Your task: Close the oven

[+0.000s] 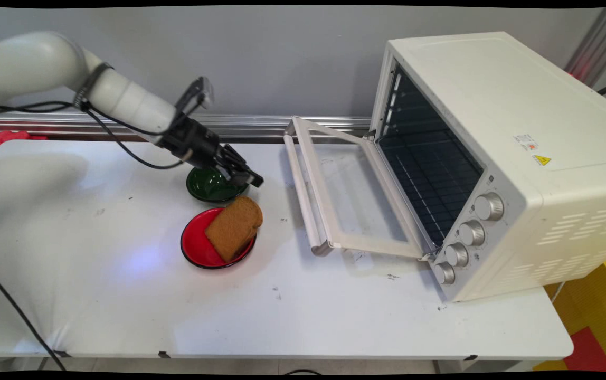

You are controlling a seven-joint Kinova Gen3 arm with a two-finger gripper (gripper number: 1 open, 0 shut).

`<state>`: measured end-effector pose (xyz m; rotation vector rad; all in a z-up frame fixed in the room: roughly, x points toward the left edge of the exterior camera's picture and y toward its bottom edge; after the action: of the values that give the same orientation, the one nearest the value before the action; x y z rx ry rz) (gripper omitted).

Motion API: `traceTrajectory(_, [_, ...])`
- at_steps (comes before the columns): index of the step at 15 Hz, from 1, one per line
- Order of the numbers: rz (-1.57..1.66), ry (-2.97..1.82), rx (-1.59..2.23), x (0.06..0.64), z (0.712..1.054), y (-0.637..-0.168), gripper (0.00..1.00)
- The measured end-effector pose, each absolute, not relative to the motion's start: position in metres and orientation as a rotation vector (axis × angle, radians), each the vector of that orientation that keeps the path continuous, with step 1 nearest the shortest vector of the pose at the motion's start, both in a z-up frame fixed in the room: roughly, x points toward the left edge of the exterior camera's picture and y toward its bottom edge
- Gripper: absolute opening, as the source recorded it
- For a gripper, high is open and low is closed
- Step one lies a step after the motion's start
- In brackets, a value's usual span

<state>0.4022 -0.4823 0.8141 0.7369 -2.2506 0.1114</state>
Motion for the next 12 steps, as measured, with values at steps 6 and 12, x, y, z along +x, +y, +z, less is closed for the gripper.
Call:
traceTrajectory(6, [0.121, -2.24, 0.71, 0.378, 0.774, -0.494, 0.0])
traceTrajectory(12, [0.13, -2.222, 0.684, 0.362, 0.75, -0.503, 0.0])
